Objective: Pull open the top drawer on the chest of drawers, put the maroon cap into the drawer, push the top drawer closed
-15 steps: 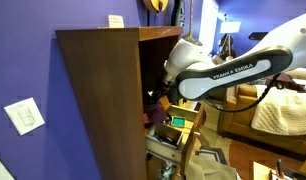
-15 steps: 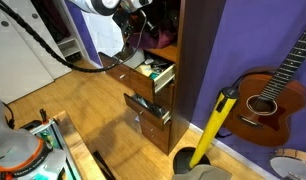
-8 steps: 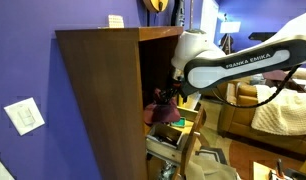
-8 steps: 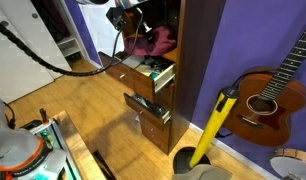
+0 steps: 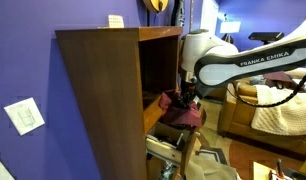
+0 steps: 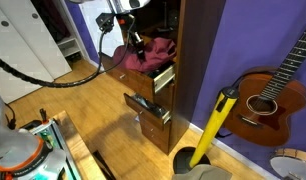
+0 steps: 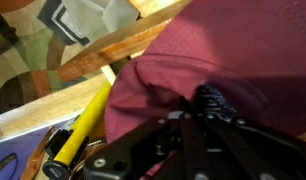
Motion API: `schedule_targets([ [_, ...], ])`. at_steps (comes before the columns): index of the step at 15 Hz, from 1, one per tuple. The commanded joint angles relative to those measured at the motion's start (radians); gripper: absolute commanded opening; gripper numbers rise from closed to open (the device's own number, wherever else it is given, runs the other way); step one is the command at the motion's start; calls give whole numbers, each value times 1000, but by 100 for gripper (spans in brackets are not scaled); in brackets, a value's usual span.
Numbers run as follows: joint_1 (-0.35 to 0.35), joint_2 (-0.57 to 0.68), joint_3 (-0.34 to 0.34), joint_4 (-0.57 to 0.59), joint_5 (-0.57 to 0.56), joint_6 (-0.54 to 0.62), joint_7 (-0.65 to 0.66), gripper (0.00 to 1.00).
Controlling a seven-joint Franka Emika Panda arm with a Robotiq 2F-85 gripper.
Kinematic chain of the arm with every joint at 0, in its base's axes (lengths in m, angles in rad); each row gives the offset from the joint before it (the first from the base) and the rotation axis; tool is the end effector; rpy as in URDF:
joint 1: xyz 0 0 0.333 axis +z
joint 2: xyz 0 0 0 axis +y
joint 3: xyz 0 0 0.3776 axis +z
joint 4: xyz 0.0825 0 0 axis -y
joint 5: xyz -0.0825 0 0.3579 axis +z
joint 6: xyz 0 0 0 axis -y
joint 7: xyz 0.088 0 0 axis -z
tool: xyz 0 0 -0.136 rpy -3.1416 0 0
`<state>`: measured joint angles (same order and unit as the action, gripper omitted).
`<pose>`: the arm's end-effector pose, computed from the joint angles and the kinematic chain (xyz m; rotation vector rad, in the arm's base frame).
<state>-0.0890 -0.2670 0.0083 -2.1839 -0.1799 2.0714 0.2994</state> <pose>0.4504 -0.0499 0.5555 2.9474 -0.4544 0.2563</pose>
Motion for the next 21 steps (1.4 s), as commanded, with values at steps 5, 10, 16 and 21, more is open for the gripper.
schedule_targets([
  [5,-6,-22,-4,-81,-4,-52,24,1],
  [10,3,-8,-6,-99,20,-95,2,1],
  [16,21,-22,-10,-112,32,-142,-102,1],
  [21,28,-43,-12,-135,28,-187,-193,1],
])
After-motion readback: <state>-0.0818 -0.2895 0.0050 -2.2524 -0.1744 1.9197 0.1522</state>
